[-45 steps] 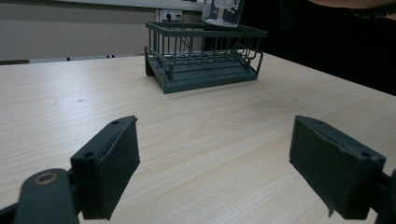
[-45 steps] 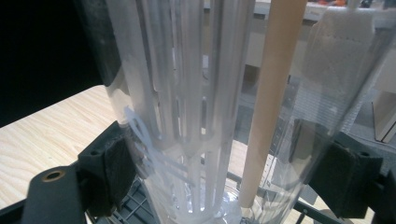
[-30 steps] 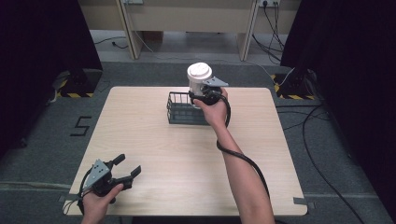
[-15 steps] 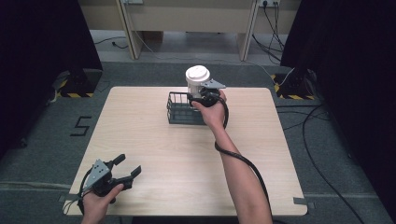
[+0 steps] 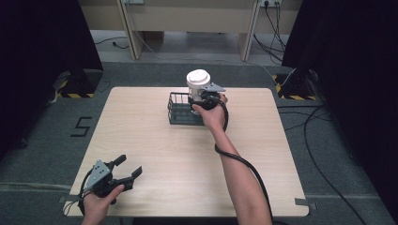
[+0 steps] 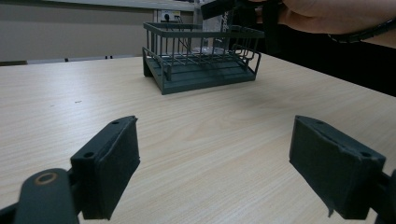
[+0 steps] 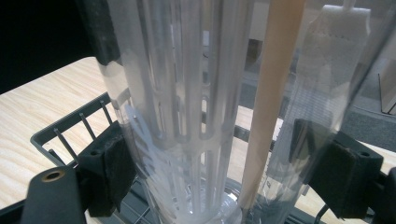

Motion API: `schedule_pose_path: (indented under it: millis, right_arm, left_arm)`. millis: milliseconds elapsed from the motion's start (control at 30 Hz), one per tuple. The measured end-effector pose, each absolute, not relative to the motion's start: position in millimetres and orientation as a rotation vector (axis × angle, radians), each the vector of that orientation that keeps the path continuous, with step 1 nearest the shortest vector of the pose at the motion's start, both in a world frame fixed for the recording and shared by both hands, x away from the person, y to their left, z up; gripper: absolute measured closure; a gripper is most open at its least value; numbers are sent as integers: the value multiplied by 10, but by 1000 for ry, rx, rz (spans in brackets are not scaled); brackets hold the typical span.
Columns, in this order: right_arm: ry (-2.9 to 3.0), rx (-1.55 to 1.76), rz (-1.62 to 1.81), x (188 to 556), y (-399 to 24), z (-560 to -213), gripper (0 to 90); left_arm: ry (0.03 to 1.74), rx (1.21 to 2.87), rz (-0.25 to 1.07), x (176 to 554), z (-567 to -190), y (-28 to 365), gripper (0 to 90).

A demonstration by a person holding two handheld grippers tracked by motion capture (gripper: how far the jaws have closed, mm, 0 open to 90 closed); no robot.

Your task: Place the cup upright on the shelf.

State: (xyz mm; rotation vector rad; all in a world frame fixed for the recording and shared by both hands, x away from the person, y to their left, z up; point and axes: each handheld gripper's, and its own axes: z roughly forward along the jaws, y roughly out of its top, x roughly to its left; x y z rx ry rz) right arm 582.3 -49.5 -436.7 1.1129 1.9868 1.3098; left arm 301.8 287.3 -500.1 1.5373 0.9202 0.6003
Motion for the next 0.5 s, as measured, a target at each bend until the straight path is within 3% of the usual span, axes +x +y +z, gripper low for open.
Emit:
schedule_pose_path:
  millis: [500]
  right_arm:
    - [2002, 1119, 1282, 5833, -468, -4441, 182]
  left_arm:
    - [921, 1537, 600, 3020, -5002, 2871, 153]
